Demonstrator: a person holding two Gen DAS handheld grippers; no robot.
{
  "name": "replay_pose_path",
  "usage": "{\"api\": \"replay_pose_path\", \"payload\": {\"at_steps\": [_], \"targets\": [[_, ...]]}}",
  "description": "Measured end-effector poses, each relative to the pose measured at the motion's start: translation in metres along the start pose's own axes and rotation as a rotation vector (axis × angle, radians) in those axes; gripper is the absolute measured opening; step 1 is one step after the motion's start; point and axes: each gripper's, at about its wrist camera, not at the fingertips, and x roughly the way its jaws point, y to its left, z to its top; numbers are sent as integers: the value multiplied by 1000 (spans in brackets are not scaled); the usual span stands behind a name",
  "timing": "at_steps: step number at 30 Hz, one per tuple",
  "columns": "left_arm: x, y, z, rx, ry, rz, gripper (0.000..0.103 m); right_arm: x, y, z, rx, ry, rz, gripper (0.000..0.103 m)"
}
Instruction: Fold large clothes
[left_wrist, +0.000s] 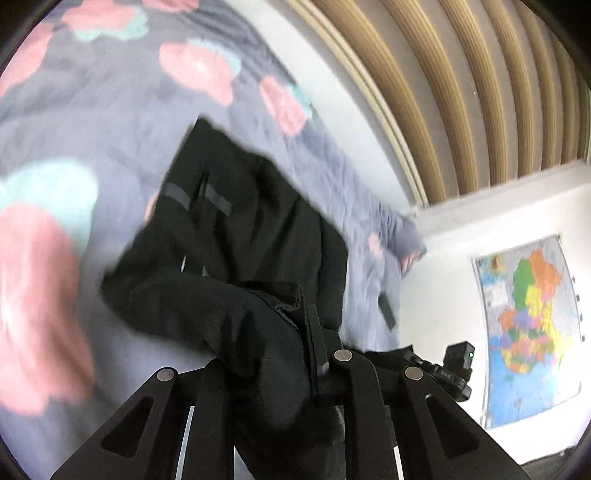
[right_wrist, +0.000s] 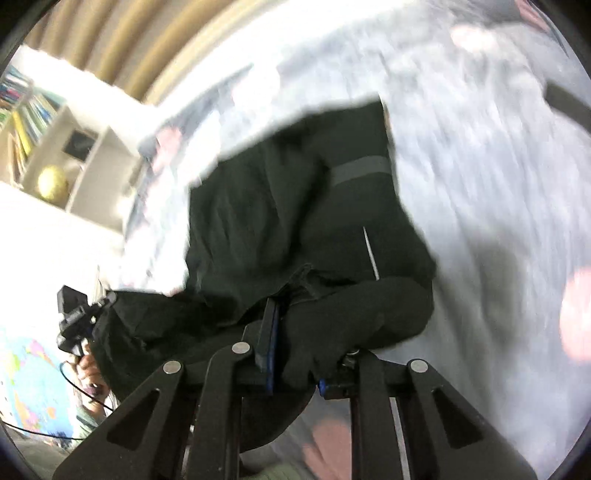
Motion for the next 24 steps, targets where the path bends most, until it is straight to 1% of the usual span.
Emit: {"api": "replay_pose_path", "payload": {"at_steps": [1,3,5,7,8,10,11,12,13,15,17,19,20,22,24], "targets": [[5,-1,16,-4,-16,-2,17,-1,-1,20,11,-23,13,20],[15,3,46,-33,-48,-26,21,2,-3,56,32,-56,29,20],[30,5,77,-38,-75,-28,24,14,-2,89,38,-83,10,20],[50,9,102,-42,-88,5,27,30,-2,114,41,-93,-15,21],[65,14,116,-65,-82,34,30,45,-3,133,59,-90,-36,22],[95,28,137,-126,-54,79,38,74,-14,158,126,-57,-62,26],[113,41,146,-177,-31,92,44,89,-23,168,162,-32,-66,28],[131,57,153,-228,-17,101,48,108,-28,175,193,-13,-69,35],[145,69,155,-259,-5,111,50,119,-33,179,207,-2,-76,39],[174,95,157,-323,40,116,51,161,-49,189,265,49,-103,42],[191,111,155,-339,64,100,51,192,-66,189,328,92,-94,47],[195,113,153,-323,68,91,51,212,-76,184,370,117,-87,48],[194,112,153,-307,79,84,51,218,-78,183,368,122,-96,48],[191,110,156,-271,110,81,52,221,-78,183,354,123,-106,49],[184,101,155,-221,136,91,52,217,-78,182,352,127,-93,49]]}}
